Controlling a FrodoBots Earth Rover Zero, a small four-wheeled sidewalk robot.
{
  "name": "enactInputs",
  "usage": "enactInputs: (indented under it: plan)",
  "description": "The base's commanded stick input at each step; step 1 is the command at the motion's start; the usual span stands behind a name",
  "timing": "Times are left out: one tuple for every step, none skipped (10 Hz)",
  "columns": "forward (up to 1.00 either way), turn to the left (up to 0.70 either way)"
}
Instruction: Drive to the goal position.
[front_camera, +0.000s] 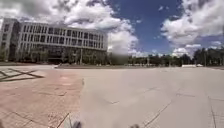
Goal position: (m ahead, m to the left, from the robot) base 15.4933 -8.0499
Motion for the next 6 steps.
enactInputs:
  plan:
    - [0.7, 0.0]
    - [0.7, 0.0]
    - [0.7, 0.0]
    - [0.7, 0.0]
    - [0.7, 0.0]
    - [0.7, 0.0]
